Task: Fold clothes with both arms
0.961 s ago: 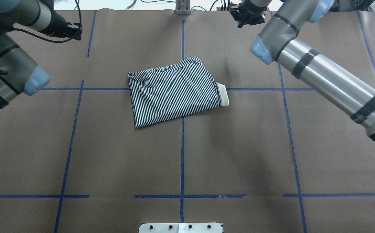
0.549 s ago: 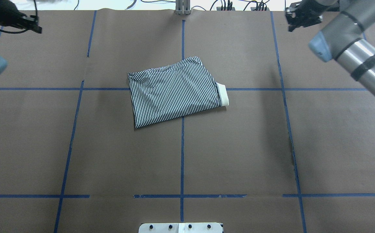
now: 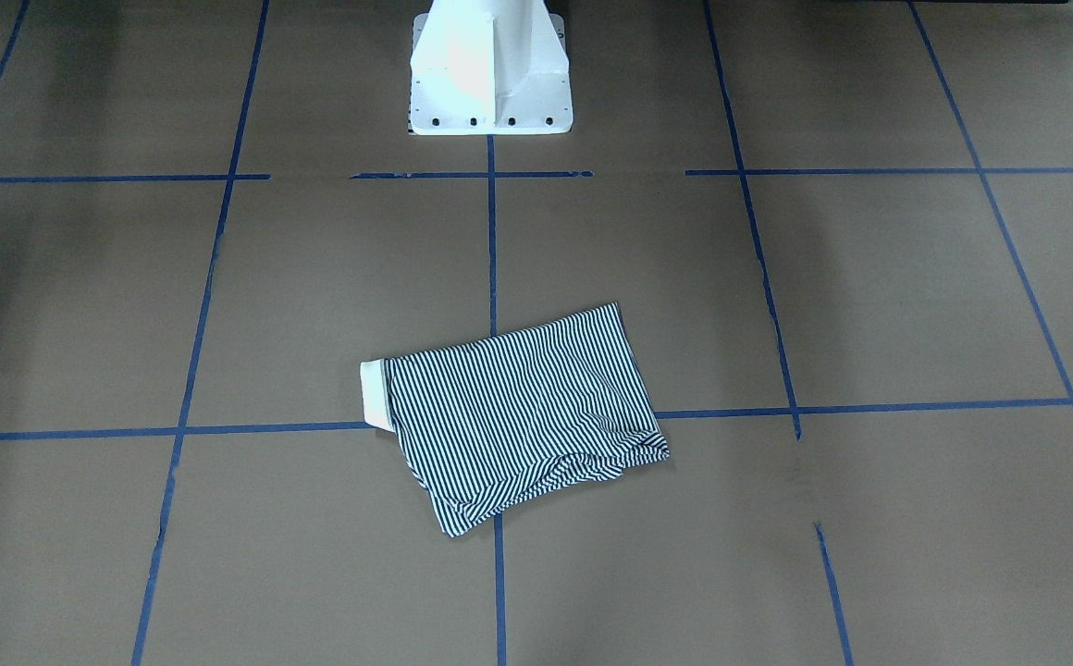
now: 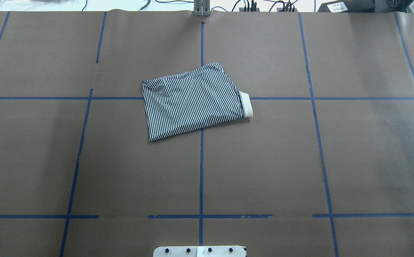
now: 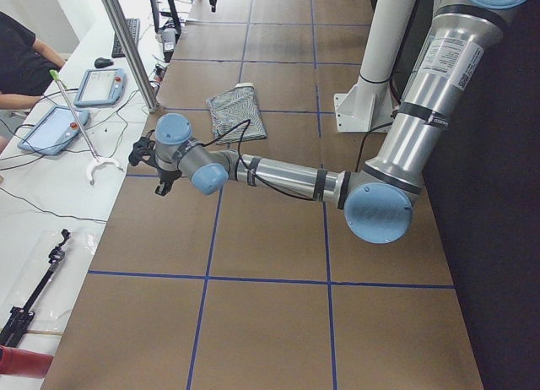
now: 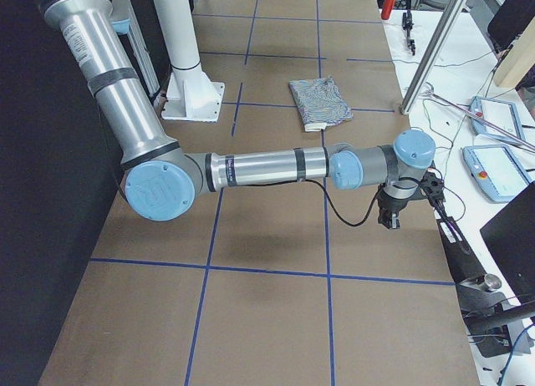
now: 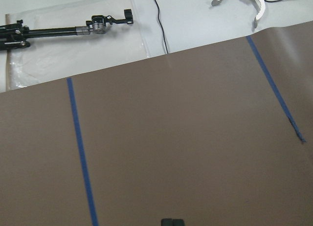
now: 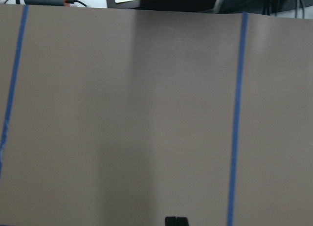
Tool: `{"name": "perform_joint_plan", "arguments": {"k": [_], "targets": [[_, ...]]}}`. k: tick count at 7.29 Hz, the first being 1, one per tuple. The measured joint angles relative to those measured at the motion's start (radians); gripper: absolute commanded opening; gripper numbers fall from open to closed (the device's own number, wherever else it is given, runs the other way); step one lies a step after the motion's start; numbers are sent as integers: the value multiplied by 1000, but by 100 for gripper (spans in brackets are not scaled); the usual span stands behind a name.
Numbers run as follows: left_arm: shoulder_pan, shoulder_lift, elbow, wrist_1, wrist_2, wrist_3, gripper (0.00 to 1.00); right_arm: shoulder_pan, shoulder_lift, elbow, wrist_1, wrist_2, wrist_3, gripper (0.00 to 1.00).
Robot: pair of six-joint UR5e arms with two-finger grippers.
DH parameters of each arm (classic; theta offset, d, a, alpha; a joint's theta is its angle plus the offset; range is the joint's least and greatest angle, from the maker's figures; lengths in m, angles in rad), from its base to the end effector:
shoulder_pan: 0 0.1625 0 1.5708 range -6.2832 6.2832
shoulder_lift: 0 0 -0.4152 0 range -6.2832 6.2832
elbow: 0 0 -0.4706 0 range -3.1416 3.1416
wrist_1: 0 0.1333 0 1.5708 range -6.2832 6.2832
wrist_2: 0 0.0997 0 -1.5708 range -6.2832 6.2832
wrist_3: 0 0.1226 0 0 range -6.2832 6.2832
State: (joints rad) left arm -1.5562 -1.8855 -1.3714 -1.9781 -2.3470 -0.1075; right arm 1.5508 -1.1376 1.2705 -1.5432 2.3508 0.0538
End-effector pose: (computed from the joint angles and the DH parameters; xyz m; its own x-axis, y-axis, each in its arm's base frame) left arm -0.0368 -0.7267 0.5292 0.7057 0.2650 -0.6571 0.0634 0.9001 0.4311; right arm 0.0320 -0.7539 0.5471 0.7086 -0.0733 0.7018 -0.0184 0.9923 0.1222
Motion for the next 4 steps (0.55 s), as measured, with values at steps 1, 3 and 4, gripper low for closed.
{"name": "perform_joint_plan", "arguments": {"k": [1,3,4], "targets": [[-35,-4,-23,141,-2,65,100,16,-40,36,-47,-14,-46,100],[-68,54,-112,368,4,189,100,18,-119,108,-74,-53,-69,100],[-72,132,-151,386,4,242,100,18,-142,121,-78,-59,-71,100]]}}
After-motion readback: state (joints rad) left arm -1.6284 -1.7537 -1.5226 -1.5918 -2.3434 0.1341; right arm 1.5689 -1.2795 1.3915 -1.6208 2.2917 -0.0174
